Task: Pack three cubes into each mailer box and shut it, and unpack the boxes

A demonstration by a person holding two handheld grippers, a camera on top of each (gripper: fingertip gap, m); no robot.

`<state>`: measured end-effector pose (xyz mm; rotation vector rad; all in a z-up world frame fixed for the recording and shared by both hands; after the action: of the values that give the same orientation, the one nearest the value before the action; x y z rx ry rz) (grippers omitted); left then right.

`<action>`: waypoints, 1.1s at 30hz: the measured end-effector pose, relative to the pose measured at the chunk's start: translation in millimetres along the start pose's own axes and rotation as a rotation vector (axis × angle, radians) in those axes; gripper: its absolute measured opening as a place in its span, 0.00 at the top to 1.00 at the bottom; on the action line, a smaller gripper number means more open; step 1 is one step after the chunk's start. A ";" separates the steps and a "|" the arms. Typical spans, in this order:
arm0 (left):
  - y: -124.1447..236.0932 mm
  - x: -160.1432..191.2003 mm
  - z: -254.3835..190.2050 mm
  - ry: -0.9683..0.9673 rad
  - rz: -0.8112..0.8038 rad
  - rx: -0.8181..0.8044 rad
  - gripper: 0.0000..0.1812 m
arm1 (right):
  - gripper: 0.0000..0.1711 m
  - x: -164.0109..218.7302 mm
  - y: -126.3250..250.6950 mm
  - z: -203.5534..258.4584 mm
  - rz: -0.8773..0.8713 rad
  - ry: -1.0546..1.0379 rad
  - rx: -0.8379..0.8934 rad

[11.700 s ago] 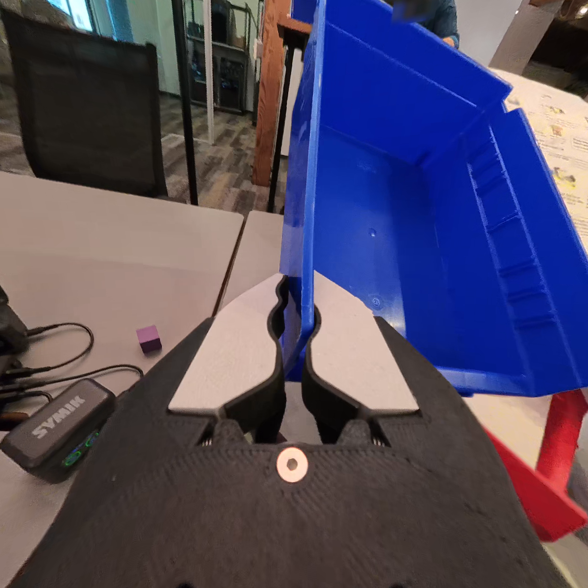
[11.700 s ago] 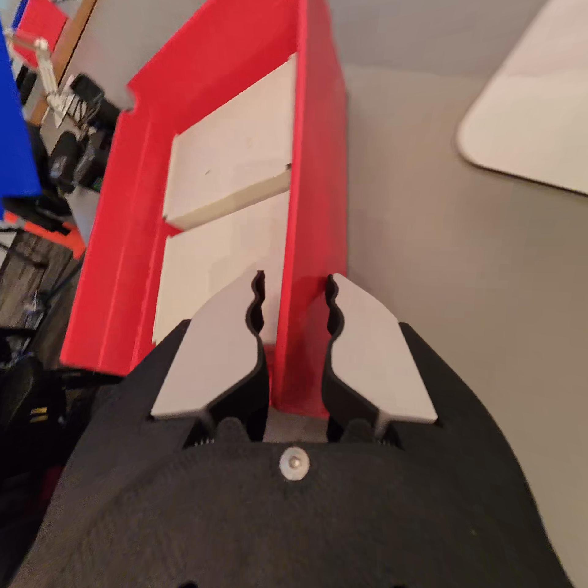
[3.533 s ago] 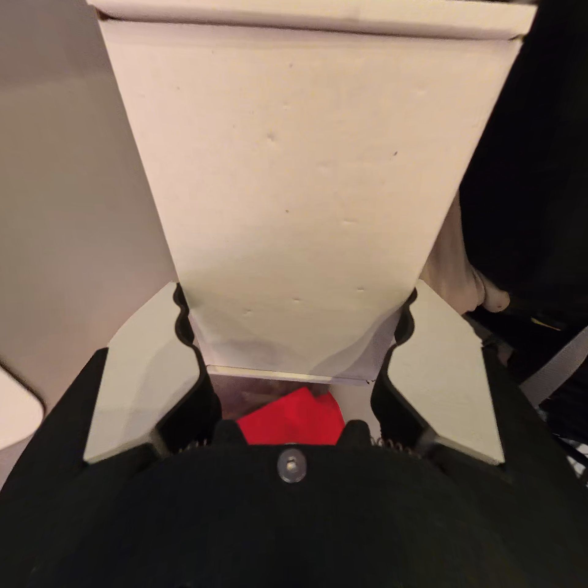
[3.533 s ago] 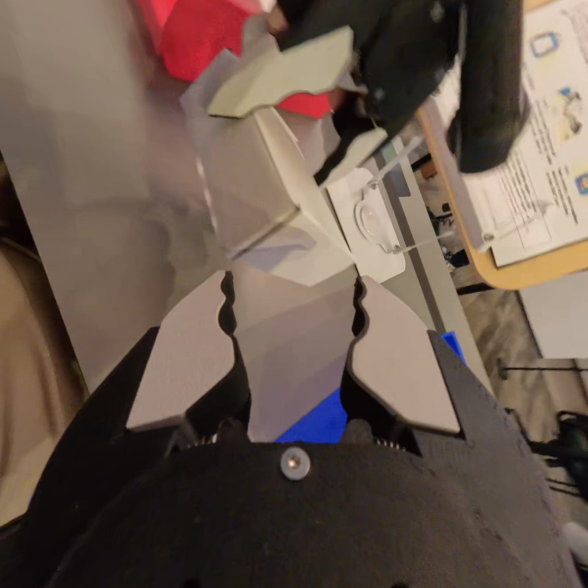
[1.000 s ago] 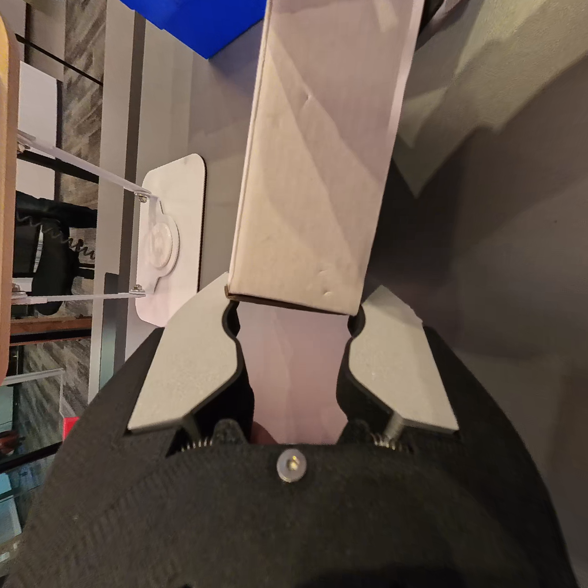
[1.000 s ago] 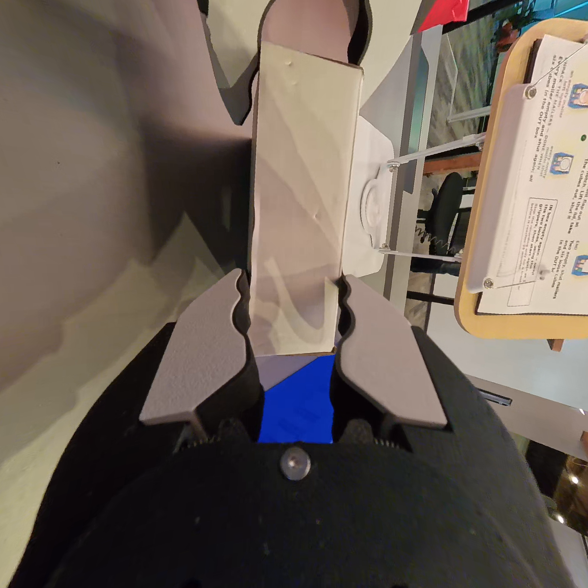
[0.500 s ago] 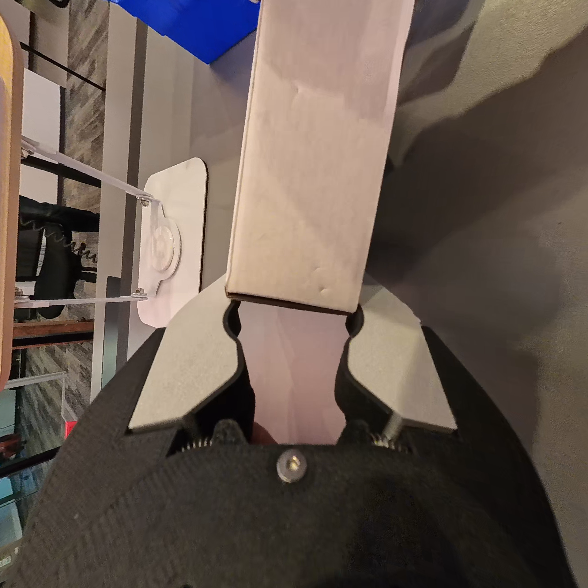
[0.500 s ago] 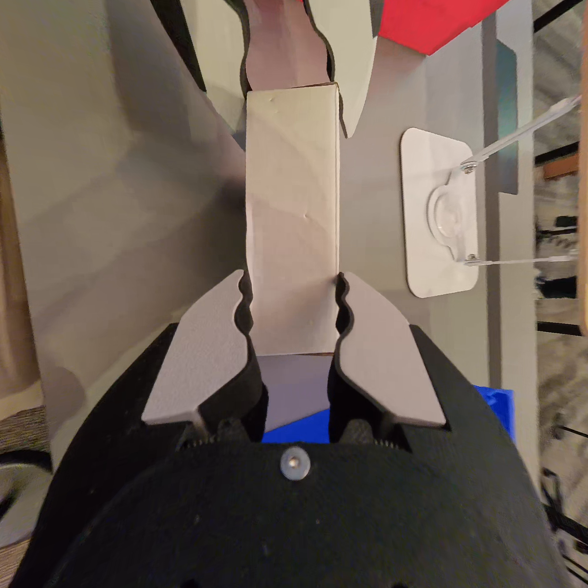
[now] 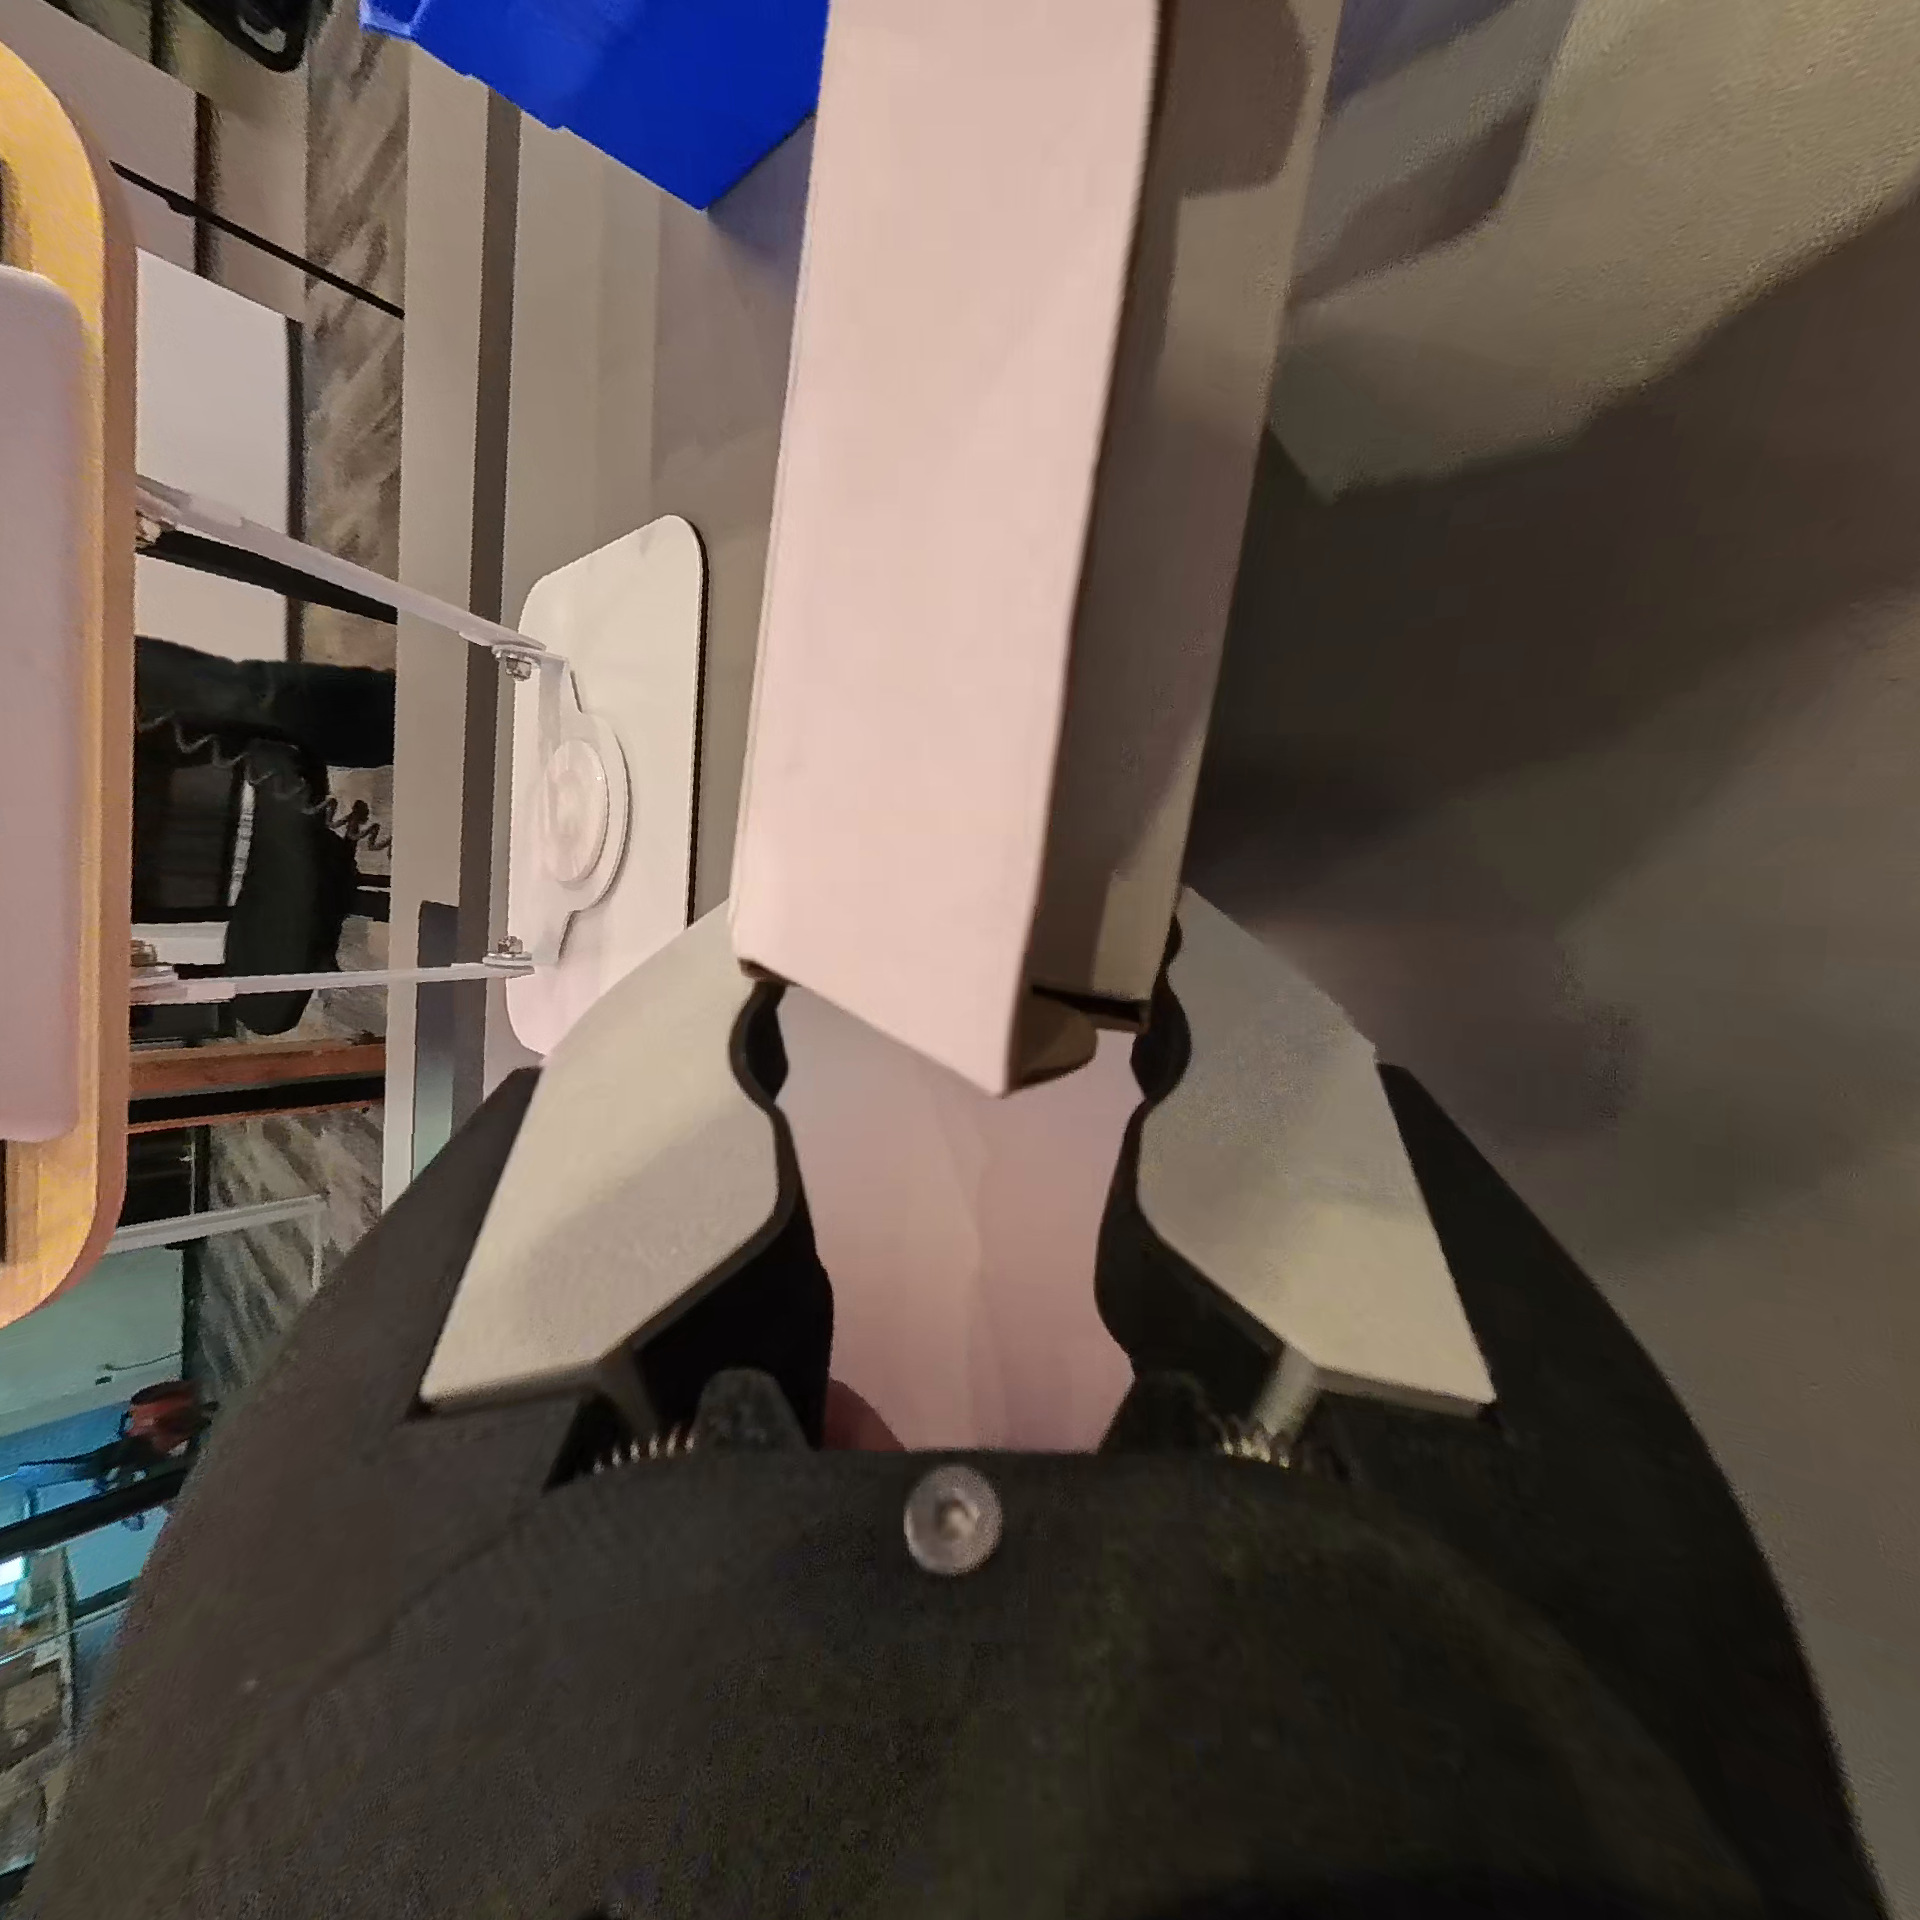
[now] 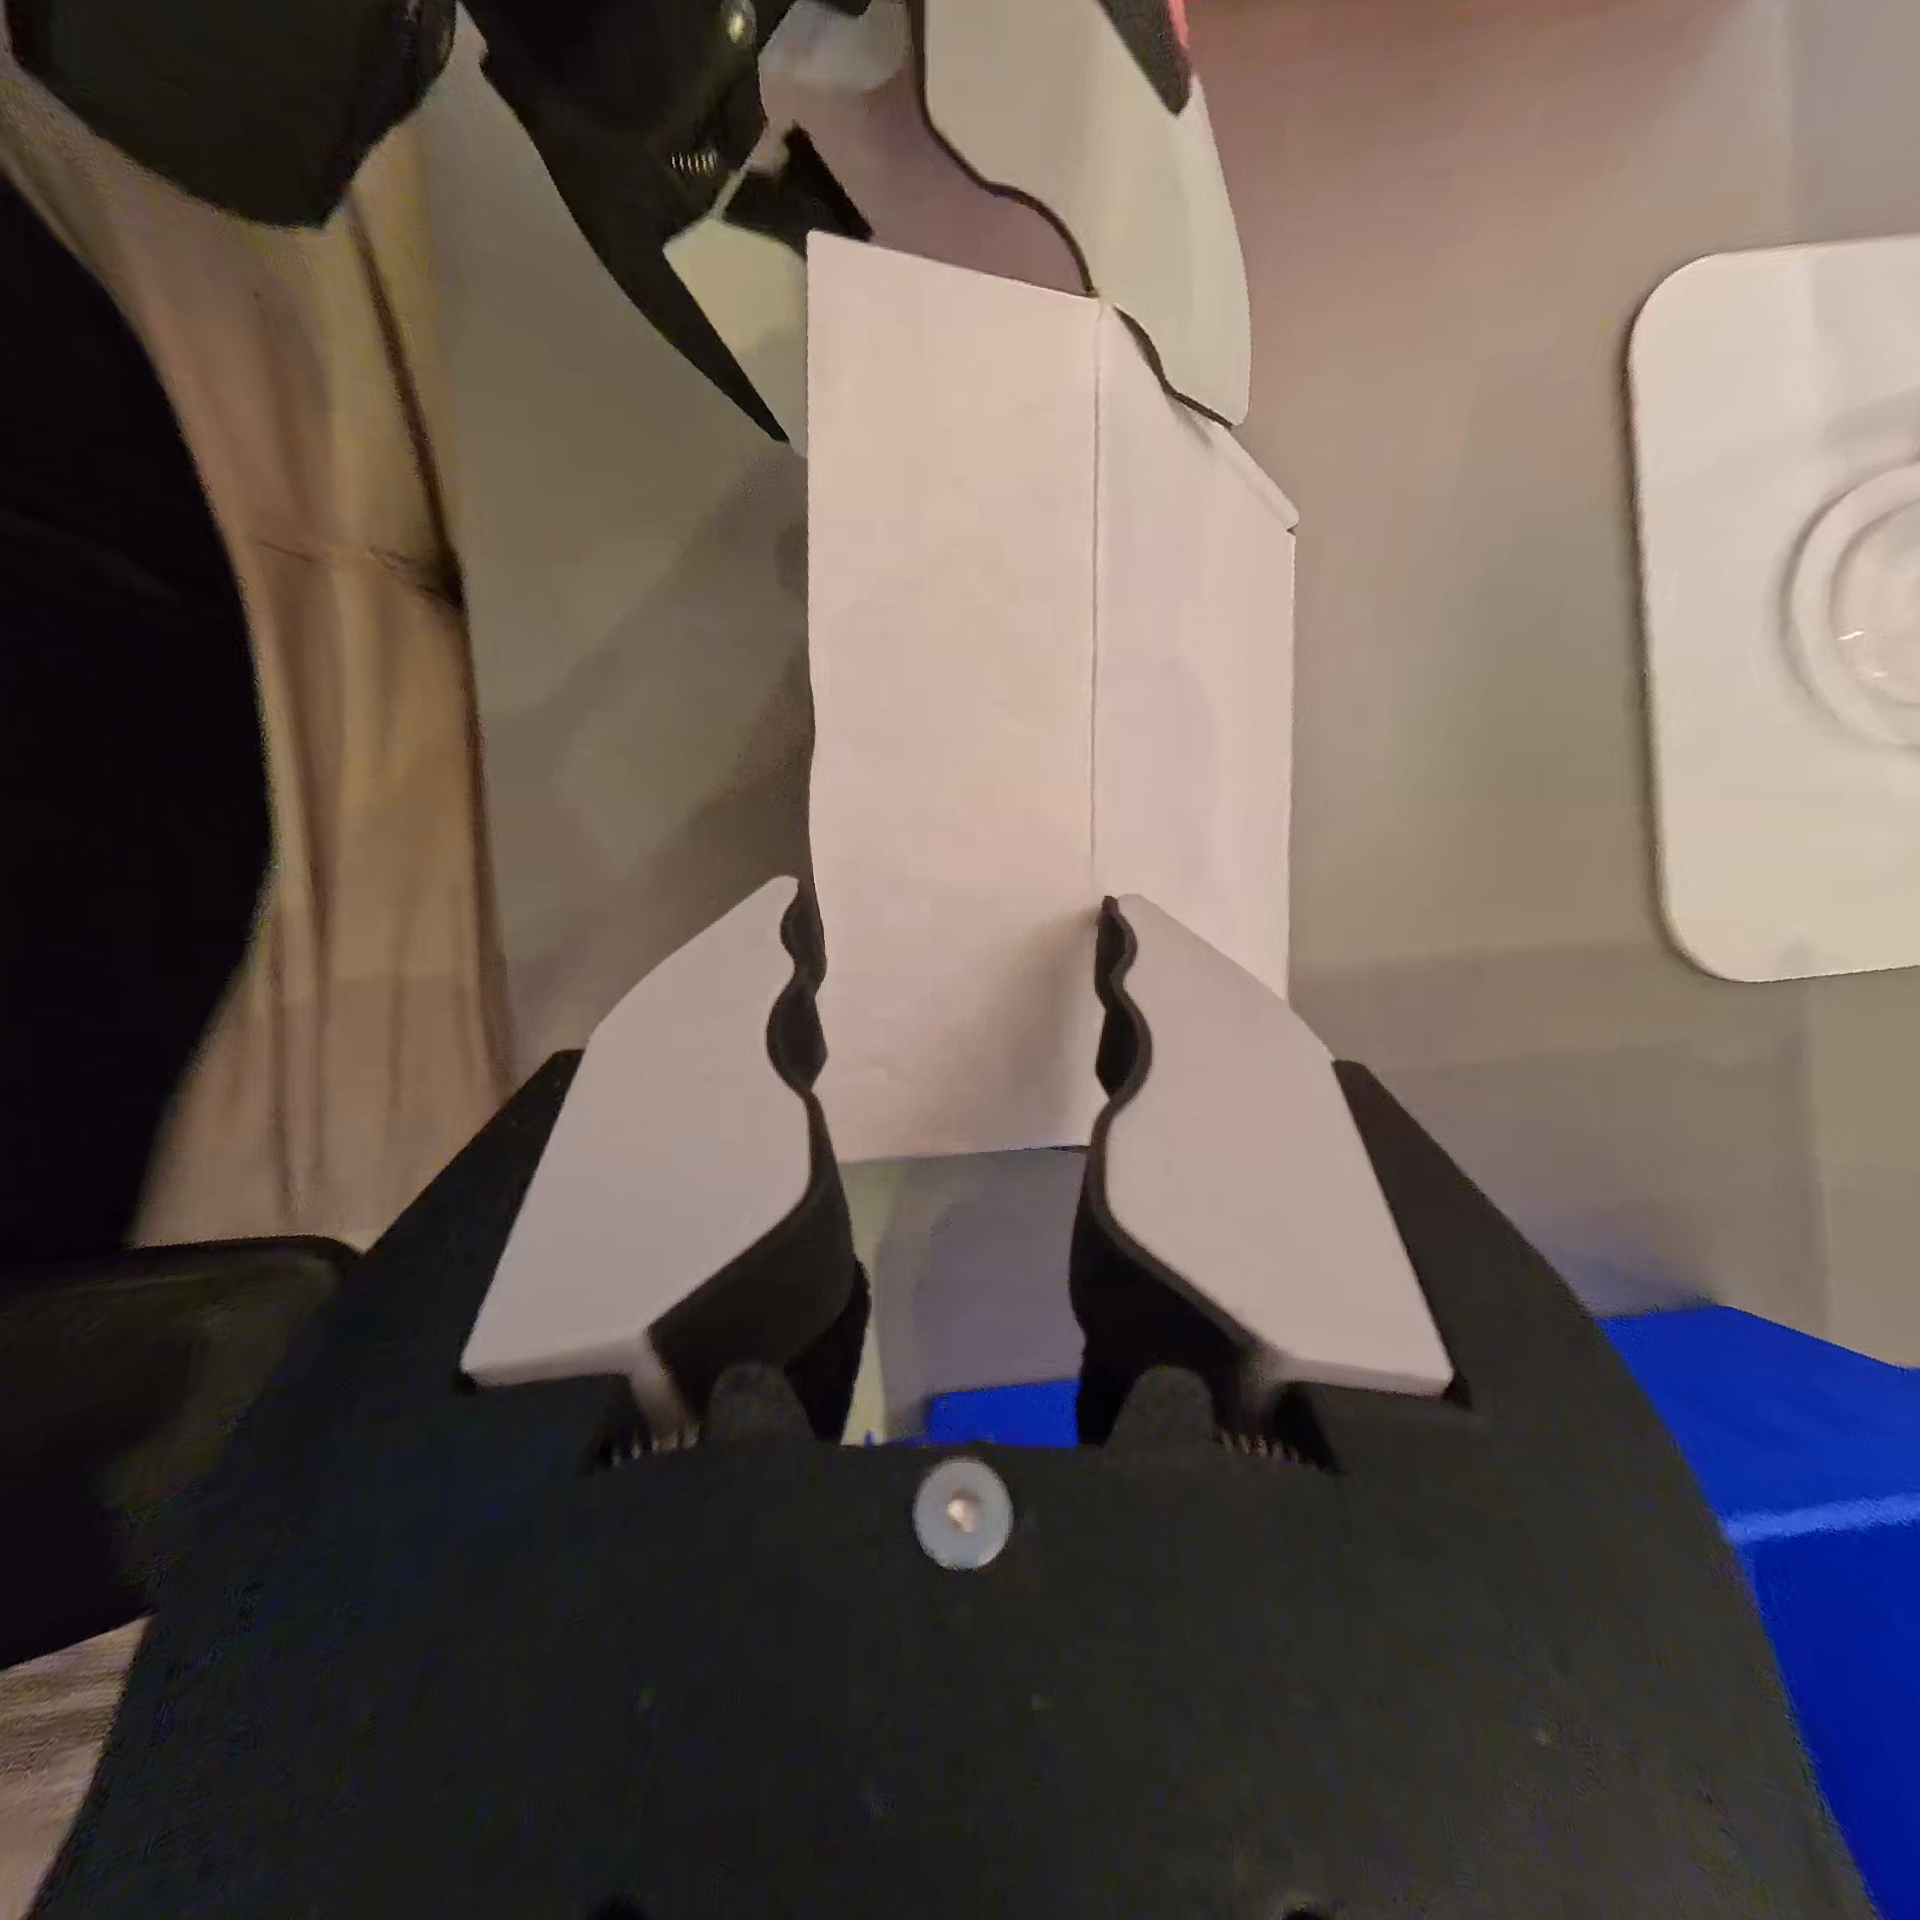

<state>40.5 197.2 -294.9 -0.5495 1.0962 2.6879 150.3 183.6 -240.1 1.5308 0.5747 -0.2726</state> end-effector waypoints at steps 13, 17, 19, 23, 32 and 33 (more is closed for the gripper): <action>1.3 0.0 -1.0 0.011 -0.006 0.002 0.64 | 0.92 -10.6 -4.4 0.2 0.075 0.478 0.781; 1.2 -0.3 -0.7 0.009 -0.009 -0.019 0.64 | 0.97 -11.6 1.1 -6.4 0.052 0.386 0.709; 2.1 0.8 -2.4 -0.015 -0.006 -0.032 0.63 | 0.98 -12.0 1.7 -5.3 0.048 0.353 0.658; 8.5 0.4 -16.5 -0.013 -0.009 0.049 0.58 | 0.99 -12.0 2.9 -1.8 0.015 0.257 0.553; 37.3 -3.8 -15.0 0.424 -0.160 0.275 0.48 | 0.99 -4.9 -15.9 13.2 0.035 0.210 0.431; 35.5 -4.0 -14.5 0.479 -0.172 0.280 0.49 | 0.99 -4.5 -17.1 13.4 0.035 0.205 0.428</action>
<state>37.1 161.7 -280.3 -1.2086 1.4310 2.2555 140.1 168.9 -253.3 1.9967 0.6790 -0.2214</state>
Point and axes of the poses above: each gripper's, where its closed fingertips meet, y back along the fingers, x out of its underside, z = x × y across the jaws, the point moved 1 cm from there along y, back along the fingers, and after that the axes turned 1 degree about -y, right-handed, at the moved point
